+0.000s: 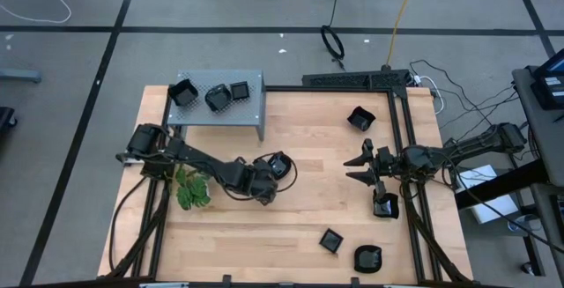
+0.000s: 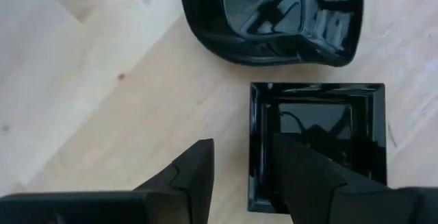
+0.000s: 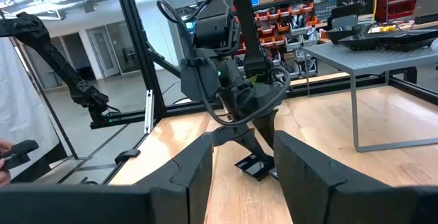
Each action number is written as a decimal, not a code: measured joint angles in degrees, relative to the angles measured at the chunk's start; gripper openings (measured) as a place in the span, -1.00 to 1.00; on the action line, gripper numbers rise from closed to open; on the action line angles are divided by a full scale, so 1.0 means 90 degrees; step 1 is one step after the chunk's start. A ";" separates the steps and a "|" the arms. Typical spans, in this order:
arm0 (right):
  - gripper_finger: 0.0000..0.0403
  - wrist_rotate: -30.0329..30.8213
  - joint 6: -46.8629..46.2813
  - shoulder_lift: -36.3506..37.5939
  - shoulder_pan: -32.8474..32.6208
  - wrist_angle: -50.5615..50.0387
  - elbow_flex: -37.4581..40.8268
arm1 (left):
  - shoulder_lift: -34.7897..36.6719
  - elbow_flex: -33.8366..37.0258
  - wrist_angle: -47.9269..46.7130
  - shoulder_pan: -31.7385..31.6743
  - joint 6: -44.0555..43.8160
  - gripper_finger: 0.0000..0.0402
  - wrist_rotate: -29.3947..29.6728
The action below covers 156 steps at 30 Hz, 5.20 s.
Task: Pick & Place Mini shaped plates
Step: Stack the square plate on top of the square plate on the shelf, then stack the leaf shaped plate on top of the leaf plate on the shelf
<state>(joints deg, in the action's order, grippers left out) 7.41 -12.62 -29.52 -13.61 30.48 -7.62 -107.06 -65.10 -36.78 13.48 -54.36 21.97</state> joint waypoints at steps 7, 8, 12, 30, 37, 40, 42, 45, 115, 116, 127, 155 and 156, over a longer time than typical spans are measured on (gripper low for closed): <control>-0.30 0.0000 0.0000 -0.0003 0.0000 0.0001 0.0000 | -0.0208 -0.0017 0.0307 -0.0052 -0.0206 -0.36 -0.0489; -0.30 0.0001 0.0000 -0.0003 0.0000 0.0001 0.0000 | -0.0212 -0.0017 0.0346 -0.0042 -0.0207 -0.40 -0.0529; -0.30 0.0001 0.0000 -0.0004 0.0000 -0.0050 0.0002 | -0.0212 -0.0017 0.0430 -0.0026 -0.0239 -0.64 -0.0566; -0.30 -0.0002 0.0000 -0.0004 0.0000 -0.0083 0.0002 | 0.1234 0.0002 0.1043 -0.0012 0.0288 -0.97 -0.0353; -0.30 -0.0002 -0.0002 0.0001 0.0000 -0.0095 0.0002 | 0.2268 0.0002 0.1153 -0.0177 0.0602 -0.96 0.1193; -0.30 -0.0001 -0.0001 -0.0004 0.0000 -0.0138 0.0002 | 0.2744 0.0002 0.0921 -0.0402 0.0707 -0.98 0.1807; -0.30 -0.0001 0.0000 -0.0006 -0.0002 -0.0181 0.0002 | 0.3055 0.0000 0.0748 -0.0636 0.0701 -0.97 0.2089; -0.30 0.0001 0.0000 -0.0014 0.0000 -0.0245 0.0002 | 0.3438 0.0000 0.0507 -0.1124 0.0848 -0.96 0.2293; -0.30 -0.0001 0.0000 -0.0019 -0.0002 -0.0229 0.0002 | 0.4012 0.0000 0.1267 -0.3726 0.2926 -0.06 0.0361; -0.30 -0.0002 -0.0002 -0.0021 -0.0001 -0.0229 0.0002 | 0.4010 0.0000 0.1269 -0.3665 0.3177 -0.06 0.0027; -0.30 0.0000 -0.0002 -0.0019 -0.0002 -0.0229 0.0002 | 0.3068 -0.0005 0.1126 -0.2775 0.2977 -0.06 -0.0959; -0.30 0.0001 -0.0002 -0.0019 0.0000 -0.0229 0.0002 | 0.0617 -0.0002 0.0392 -0.1238 -0.1264 -0.06 -0.0664; -0.30 -0.0002 -0.0002 -0.0019 0.0000 -0.0229 0.0002 | 0.0519 -0.0002 0.0433 -0.1205 -0.1337 -0.06 -0.0645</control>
<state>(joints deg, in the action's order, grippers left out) 7.40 -12.64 -29.69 -13.61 28.42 -7.60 -102.39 -65.12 -32.88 2.63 -66.40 16.17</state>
